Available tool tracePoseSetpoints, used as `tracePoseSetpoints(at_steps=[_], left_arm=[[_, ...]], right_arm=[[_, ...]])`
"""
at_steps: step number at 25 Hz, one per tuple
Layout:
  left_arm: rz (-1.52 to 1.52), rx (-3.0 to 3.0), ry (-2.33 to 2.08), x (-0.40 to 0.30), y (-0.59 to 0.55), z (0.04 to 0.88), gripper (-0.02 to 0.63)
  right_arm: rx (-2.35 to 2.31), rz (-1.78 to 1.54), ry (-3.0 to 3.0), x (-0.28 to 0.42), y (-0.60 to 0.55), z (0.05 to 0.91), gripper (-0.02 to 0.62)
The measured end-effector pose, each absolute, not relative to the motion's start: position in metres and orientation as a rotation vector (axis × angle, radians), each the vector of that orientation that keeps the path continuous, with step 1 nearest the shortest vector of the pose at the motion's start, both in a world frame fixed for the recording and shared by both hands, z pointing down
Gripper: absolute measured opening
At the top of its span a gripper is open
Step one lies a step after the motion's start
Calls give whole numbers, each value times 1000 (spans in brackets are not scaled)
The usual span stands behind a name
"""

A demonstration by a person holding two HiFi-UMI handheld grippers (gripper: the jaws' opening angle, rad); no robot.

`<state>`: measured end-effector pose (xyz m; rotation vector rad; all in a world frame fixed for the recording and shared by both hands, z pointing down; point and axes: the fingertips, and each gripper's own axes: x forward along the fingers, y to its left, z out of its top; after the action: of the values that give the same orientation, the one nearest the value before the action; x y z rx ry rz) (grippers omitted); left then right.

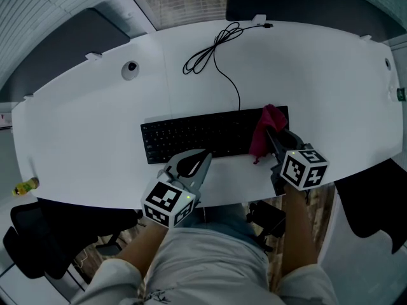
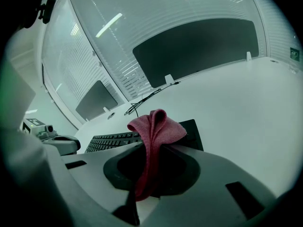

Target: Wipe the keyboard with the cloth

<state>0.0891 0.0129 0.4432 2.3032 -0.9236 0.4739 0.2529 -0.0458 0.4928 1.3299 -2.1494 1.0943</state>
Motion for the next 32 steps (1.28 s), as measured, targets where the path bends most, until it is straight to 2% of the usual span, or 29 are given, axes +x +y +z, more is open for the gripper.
tracePoseSetpoints(at_steps=[32], left_arm=[[483, 2309, -909, 106, 14, 444, 11]], right_arm=[[1561, 1080, -2030, 348, -42, 489, 63]])
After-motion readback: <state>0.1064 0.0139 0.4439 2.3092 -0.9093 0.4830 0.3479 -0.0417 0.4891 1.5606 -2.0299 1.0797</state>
